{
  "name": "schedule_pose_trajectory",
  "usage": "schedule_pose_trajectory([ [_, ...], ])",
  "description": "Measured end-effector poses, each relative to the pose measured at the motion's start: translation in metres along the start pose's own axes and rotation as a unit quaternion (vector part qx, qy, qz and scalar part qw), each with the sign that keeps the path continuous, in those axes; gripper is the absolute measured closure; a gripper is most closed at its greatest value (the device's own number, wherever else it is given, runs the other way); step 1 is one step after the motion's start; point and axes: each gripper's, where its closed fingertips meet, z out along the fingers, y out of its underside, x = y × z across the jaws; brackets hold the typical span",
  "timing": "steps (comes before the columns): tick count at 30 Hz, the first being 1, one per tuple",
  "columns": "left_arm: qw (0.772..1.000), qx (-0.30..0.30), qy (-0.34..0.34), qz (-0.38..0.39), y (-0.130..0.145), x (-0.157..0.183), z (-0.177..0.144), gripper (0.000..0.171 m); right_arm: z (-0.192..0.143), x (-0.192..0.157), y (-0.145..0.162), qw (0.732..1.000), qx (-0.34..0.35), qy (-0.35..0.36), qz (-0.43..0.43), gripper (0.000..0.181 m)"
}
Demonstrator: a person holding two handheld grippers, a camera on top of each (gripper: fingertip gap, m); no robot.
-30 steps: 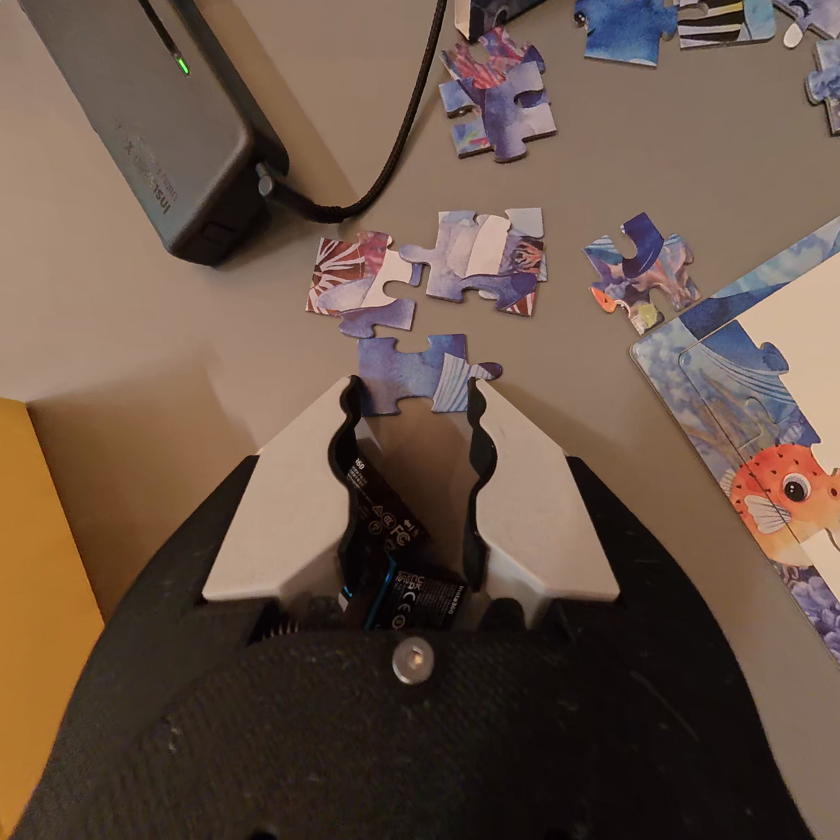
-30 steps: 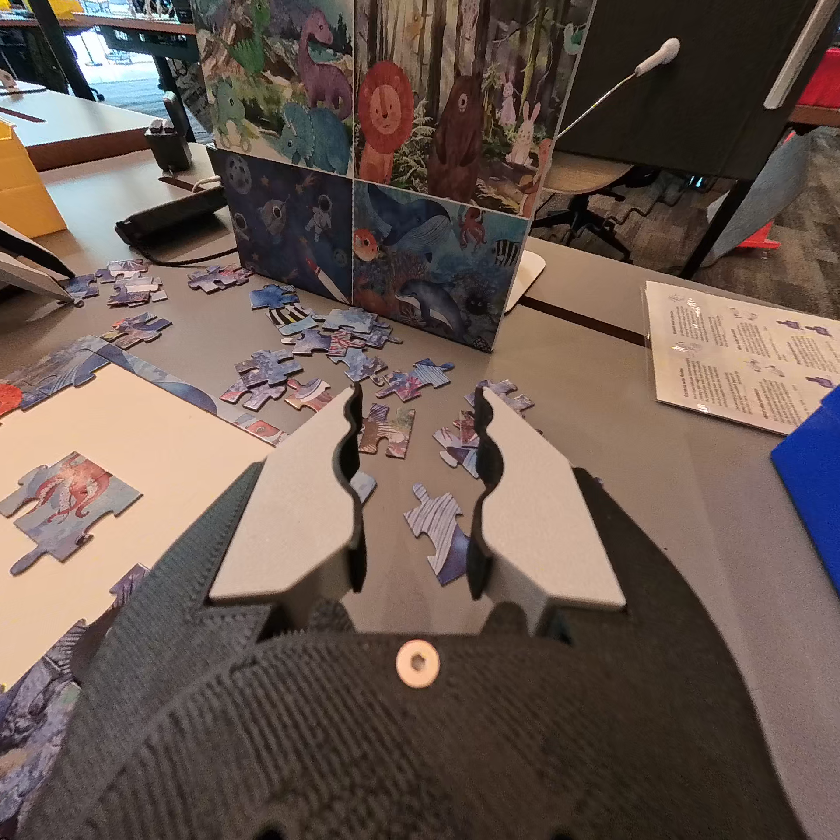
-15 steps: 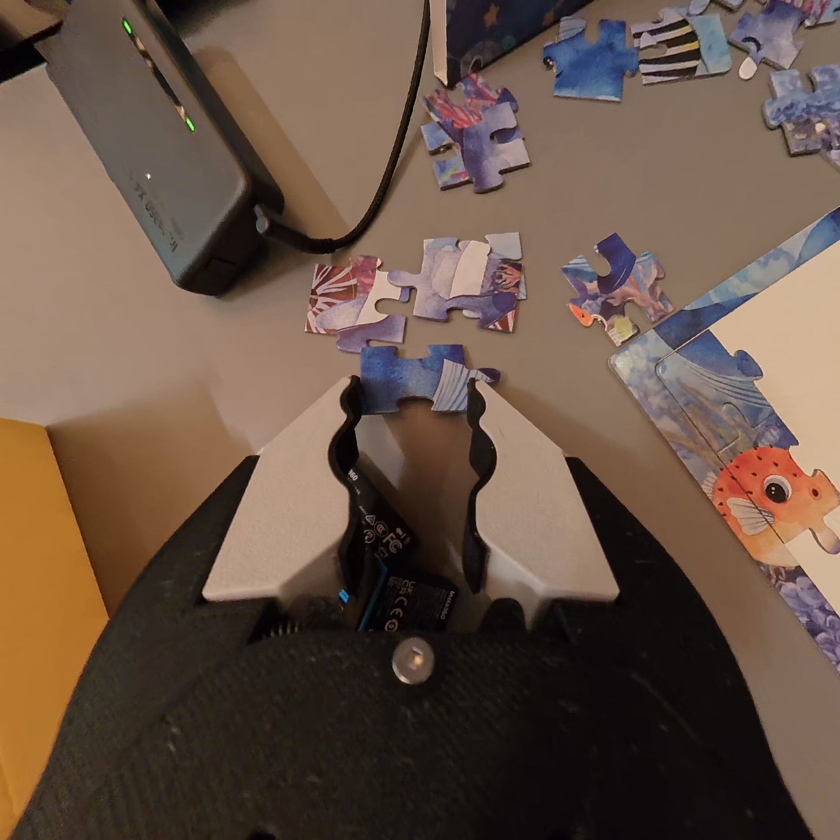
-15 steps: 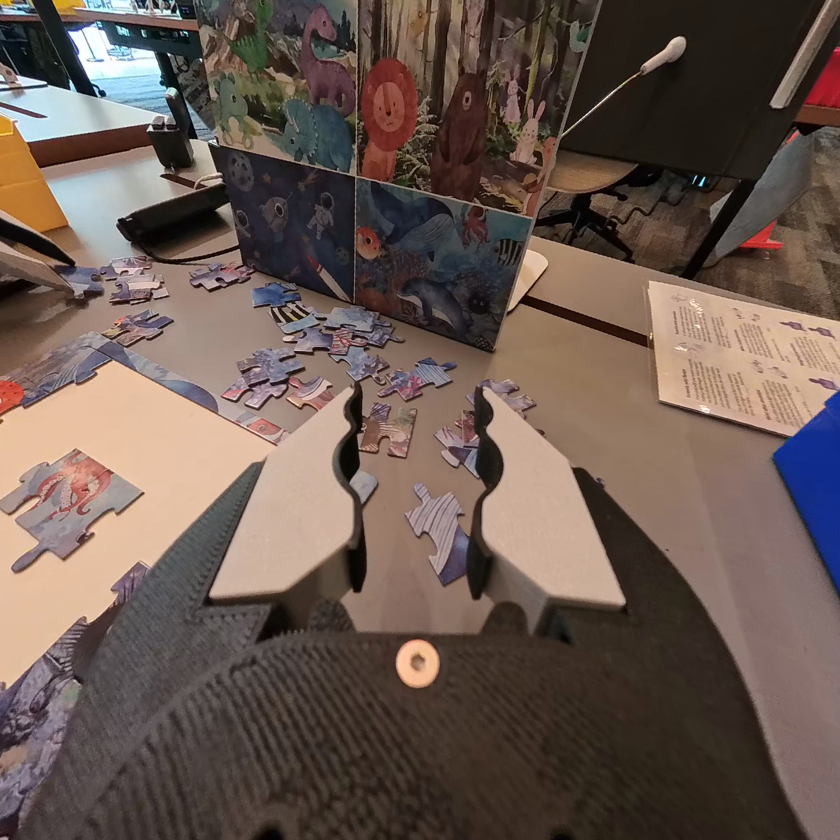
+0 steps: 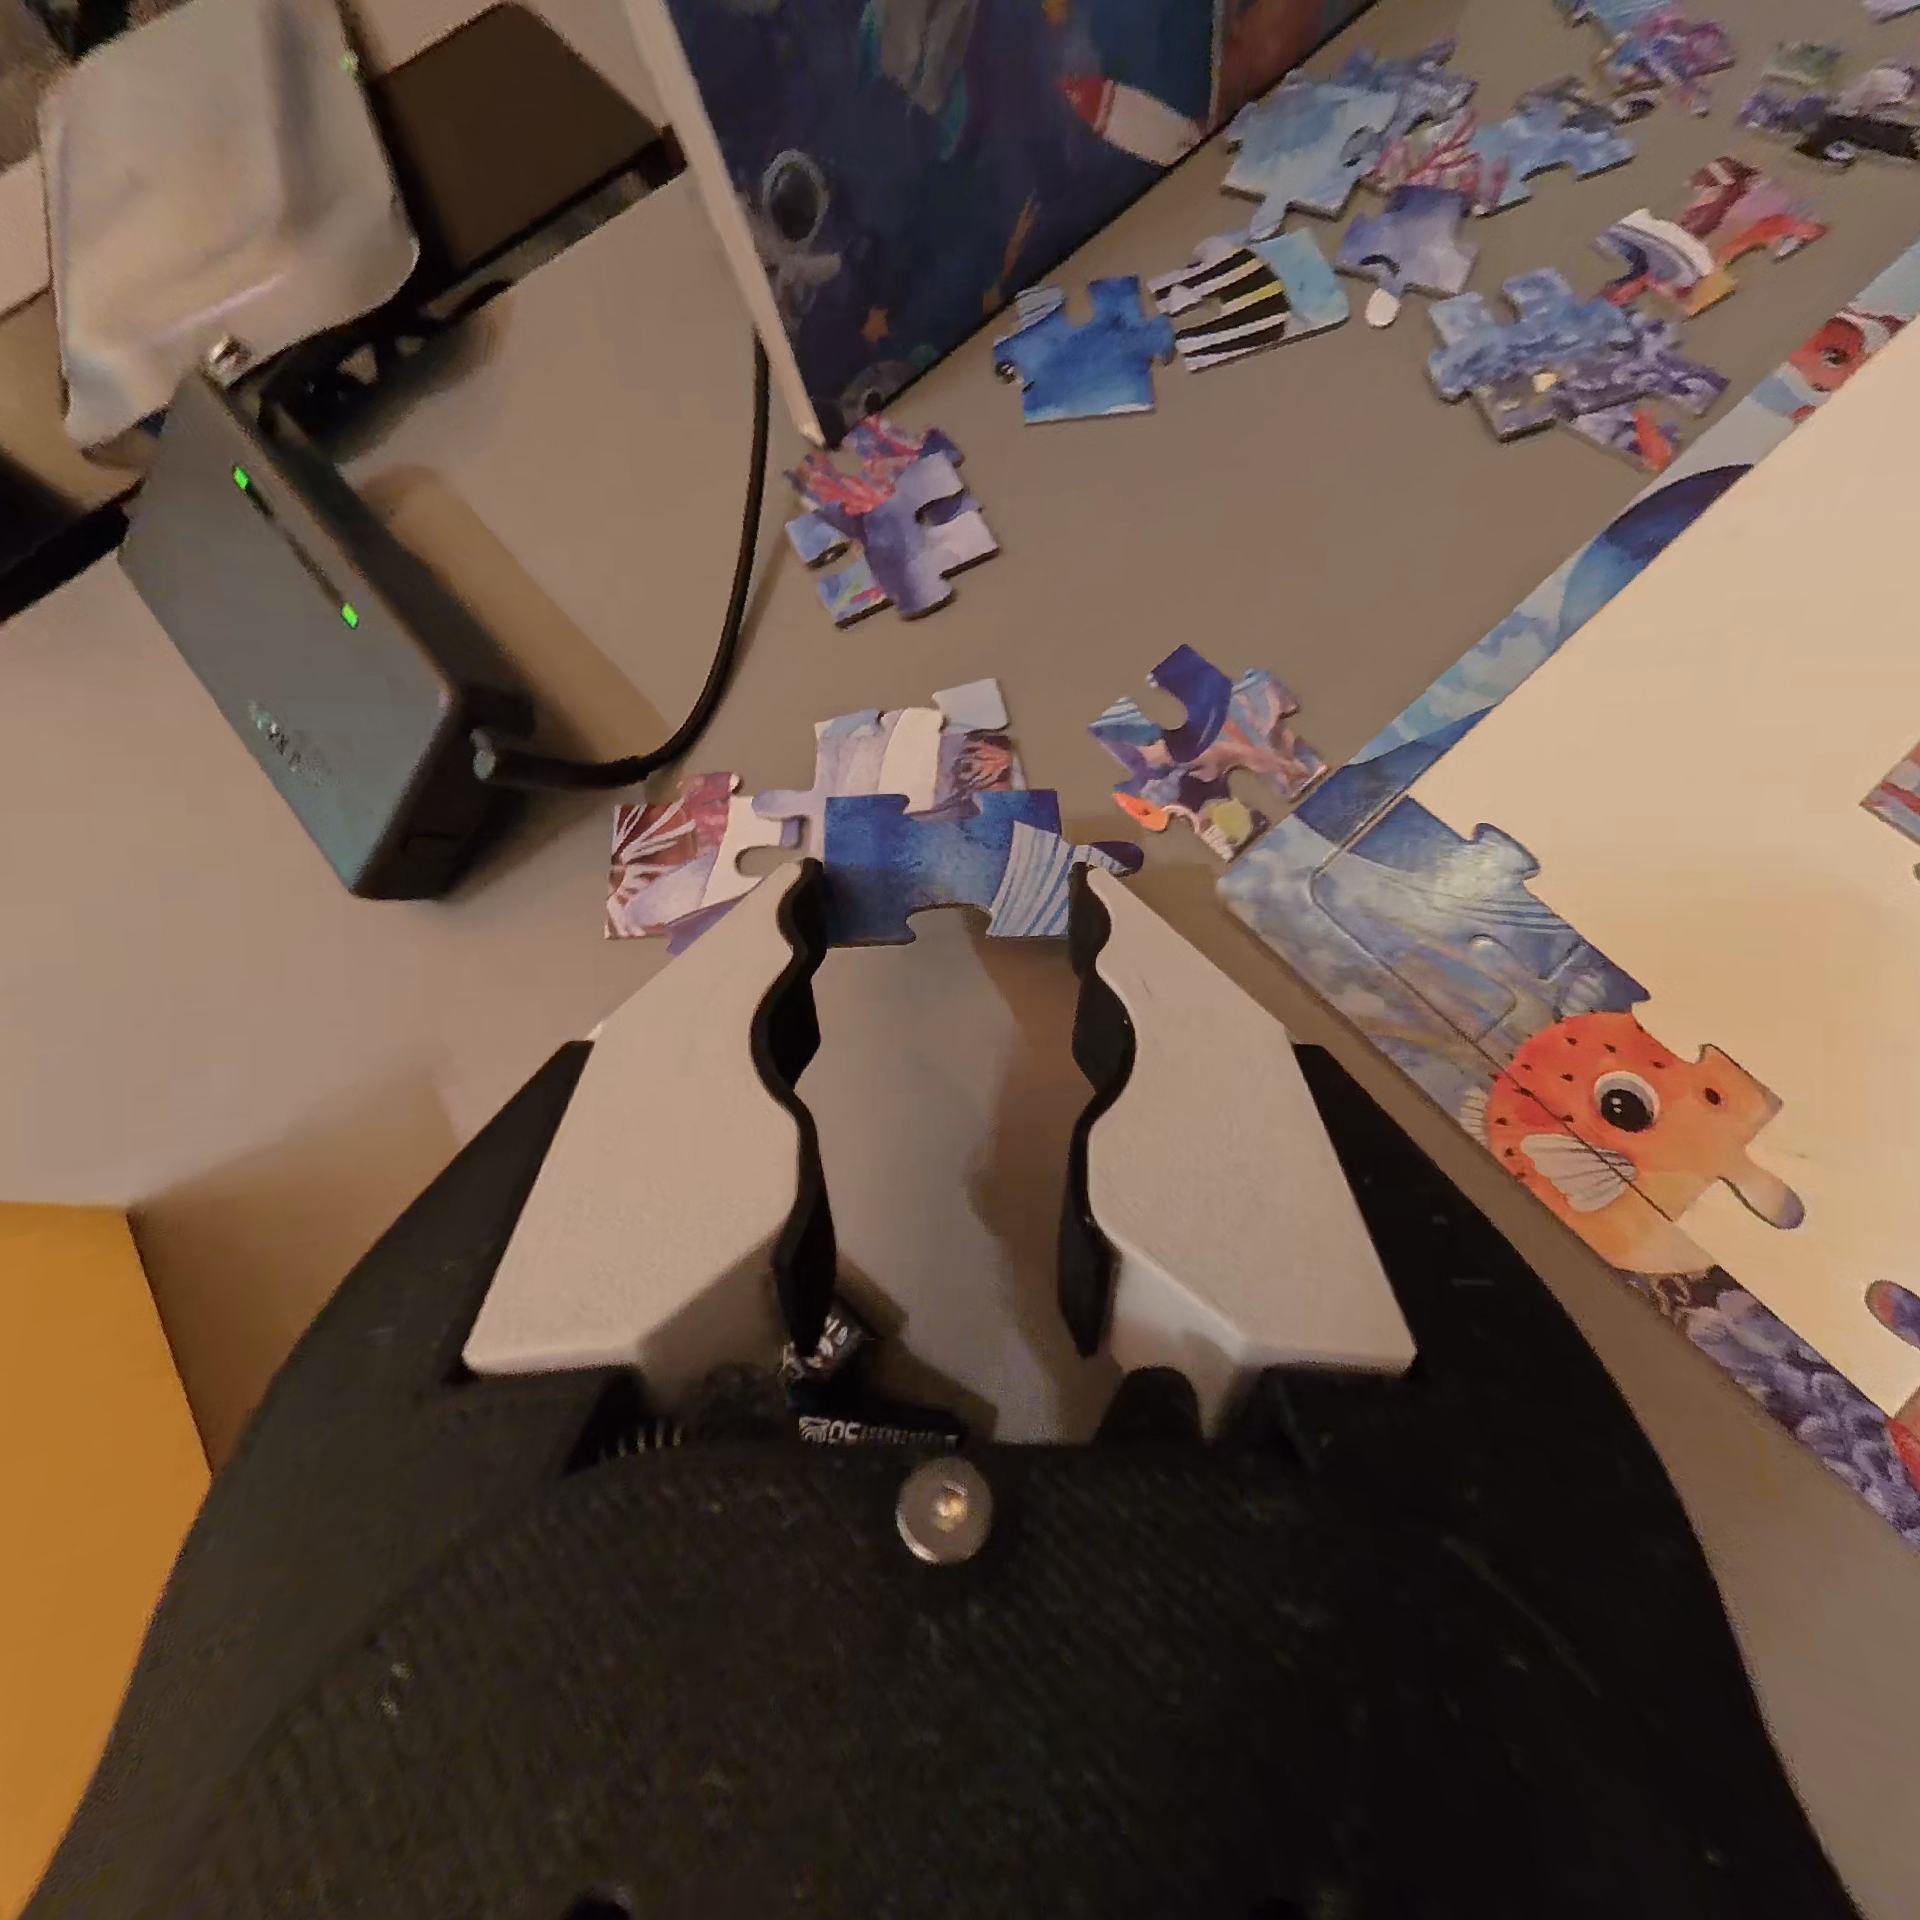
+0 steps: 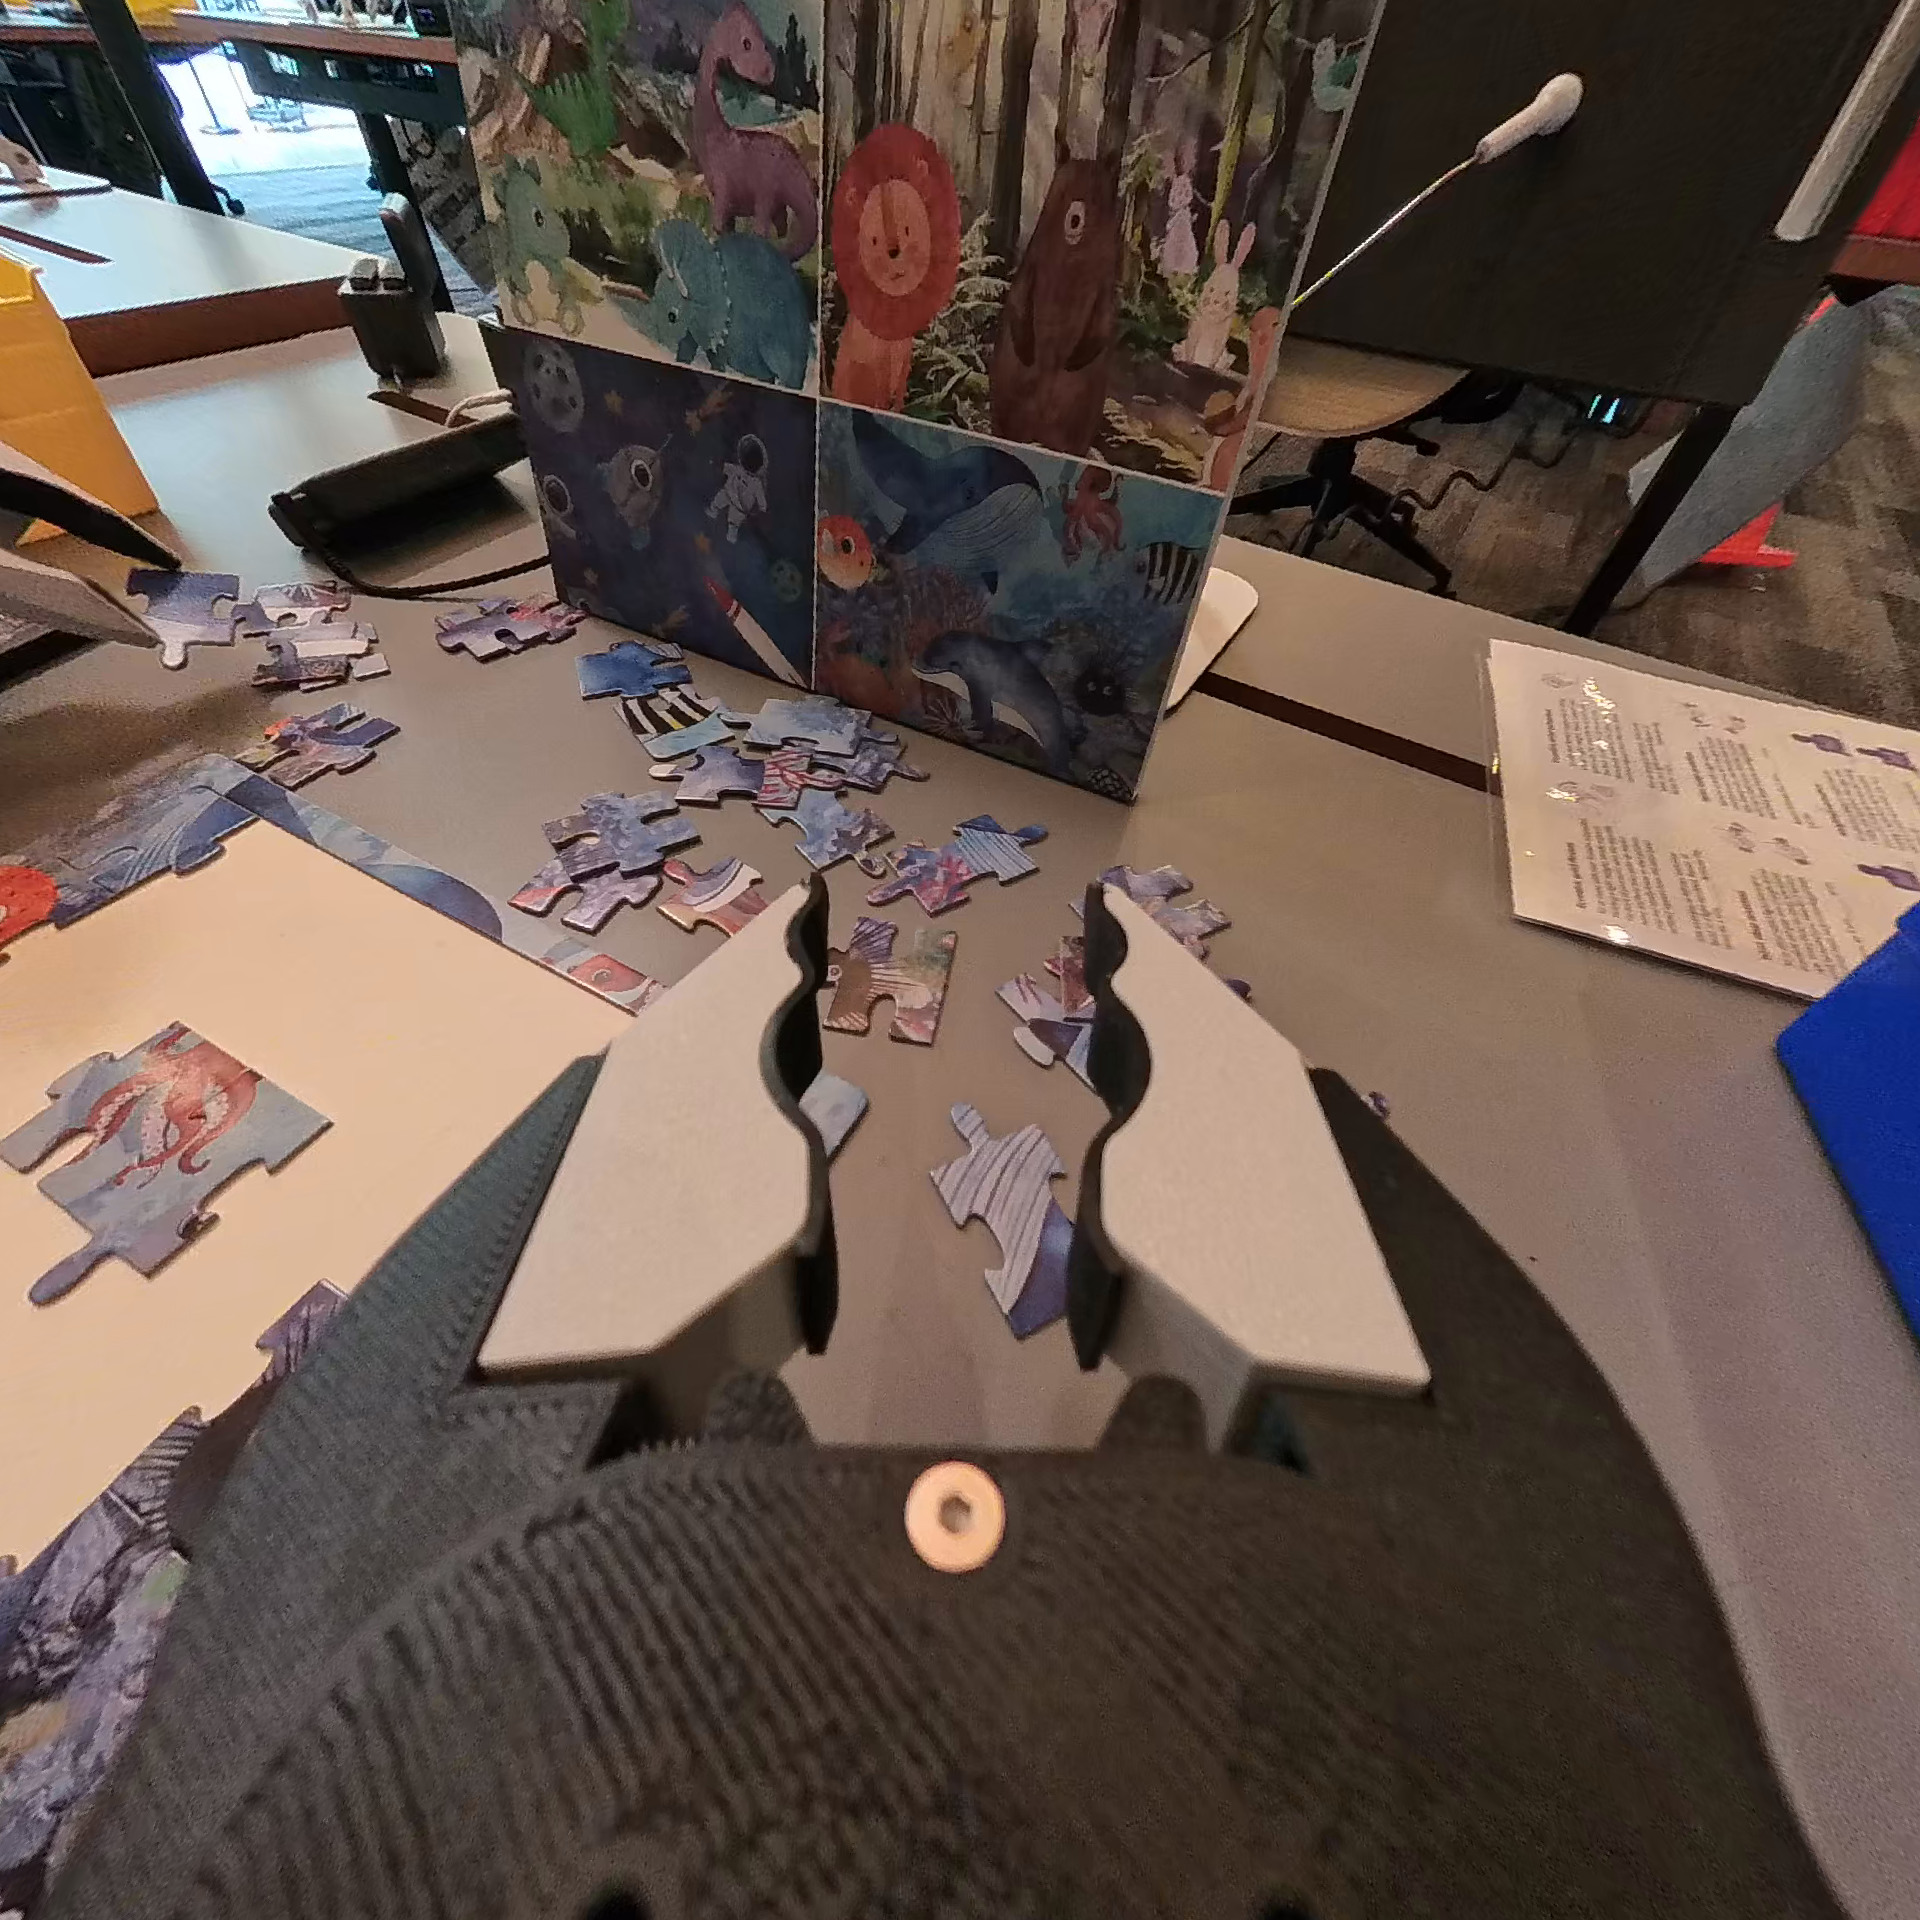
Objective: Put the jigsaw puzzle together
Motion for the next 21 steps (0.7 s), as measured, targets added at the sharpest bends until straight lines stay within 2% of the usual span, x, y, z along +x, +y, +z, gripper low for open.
schedule_pose_trajectory([
  [13,0.985,0.067,0.067,0.141,-0.025,0.062,-0.003,0.126,0.001,-0.002,0.001,1.000,-0.002,-0.002,-0.001,0.133],
  [21,0.973,0.094,0.085,0.195,-0.031,0.082,-0.010,0.127,0.002,-0.003,0.001,1.000,-0.003,-0.004,-0.002,0.133],
])
